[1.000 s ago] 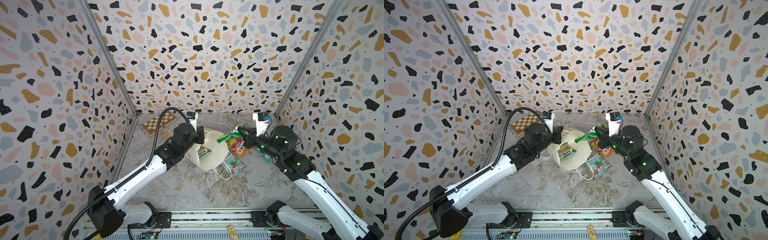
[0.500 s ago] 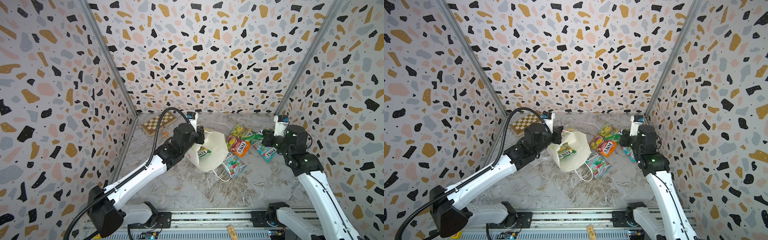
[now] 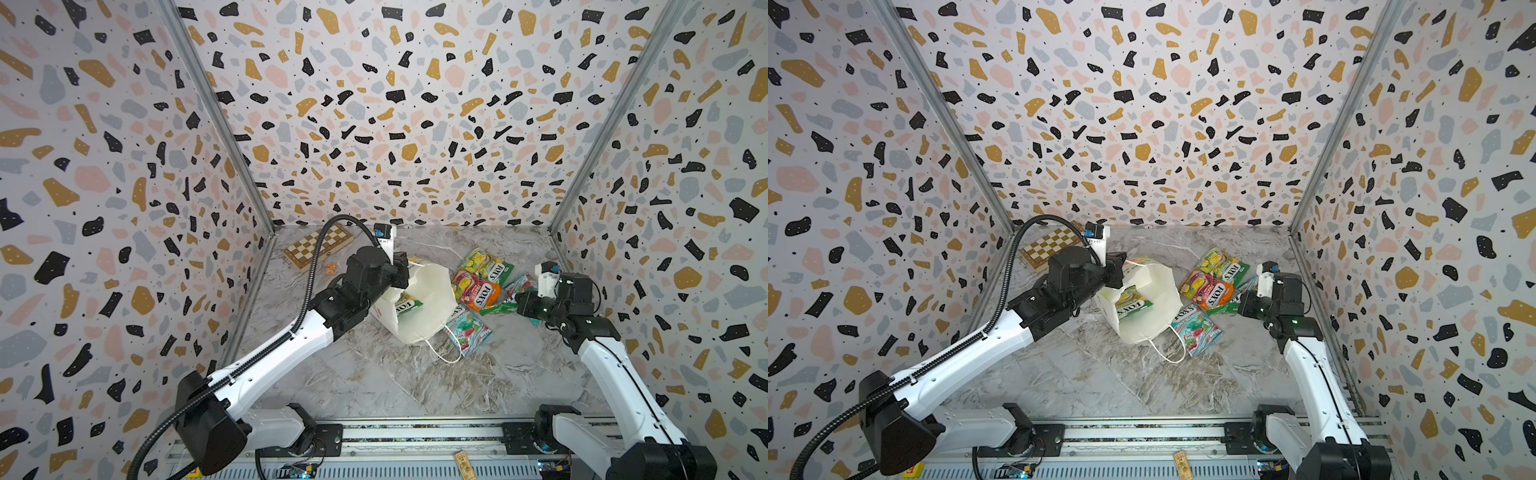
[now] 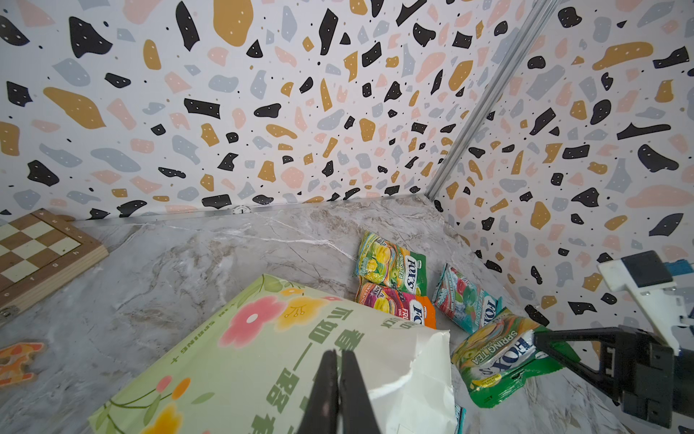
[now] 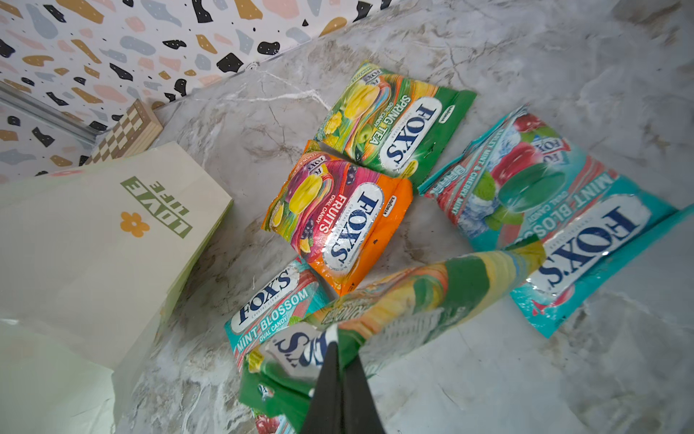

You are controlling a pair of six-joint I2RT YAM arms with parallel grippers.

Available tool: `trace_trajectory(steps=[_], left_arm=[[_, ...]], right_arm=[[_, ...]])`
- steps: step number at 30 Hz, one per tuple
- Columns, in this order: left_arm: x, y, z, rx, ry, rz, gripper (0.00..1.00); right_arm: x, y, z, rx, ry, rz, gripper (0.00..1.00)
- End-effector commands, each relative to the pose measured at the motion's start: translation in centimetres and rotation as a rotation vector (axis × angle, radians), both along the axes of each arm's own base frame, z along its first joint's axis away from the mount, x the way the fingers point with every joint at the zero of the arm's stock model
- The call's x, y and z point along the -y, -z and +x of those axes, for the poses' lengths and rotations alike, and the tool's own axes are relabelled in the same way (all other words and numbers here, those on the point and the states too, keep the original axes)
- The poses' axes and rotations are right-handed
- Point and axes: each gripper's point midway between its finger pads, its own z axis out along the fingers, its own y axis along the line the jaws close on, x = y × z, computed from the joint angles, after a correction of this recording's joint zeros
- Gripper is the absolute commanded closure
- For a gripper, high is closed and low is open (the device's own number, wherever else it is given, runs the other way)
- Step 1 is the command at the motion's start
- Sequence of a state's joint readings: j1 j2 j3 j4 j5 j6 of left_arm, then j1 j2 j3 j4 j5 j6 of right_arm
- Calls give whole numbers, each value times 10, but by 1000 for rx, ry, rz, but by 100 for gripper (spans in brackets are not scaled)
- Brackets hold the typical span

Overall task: Take the snacks out of the paper bag
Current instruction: Place the snack at the middle-right of the table.

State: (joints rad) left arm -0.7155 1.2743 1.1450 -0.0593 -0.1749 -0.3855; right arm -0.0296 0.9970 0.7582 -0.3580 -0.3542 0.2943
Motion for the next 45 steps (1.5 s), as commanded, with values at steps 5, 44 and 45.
trace_trajectory(steps=[5, 44, 45], left_arm=[[-1, -9, 2, 33, -10, -6, 100], [-4, -15, -2, 36, -7, -18, 100], [-4, -15, -2, 37, -7, -18, 100]], right_arm=[[-7, 3, 8, 46, -41, 70, 100], [55, 38, -28, -110, 333, -92, 32], [58, 38, -29, -111, 351, -100, 31]])
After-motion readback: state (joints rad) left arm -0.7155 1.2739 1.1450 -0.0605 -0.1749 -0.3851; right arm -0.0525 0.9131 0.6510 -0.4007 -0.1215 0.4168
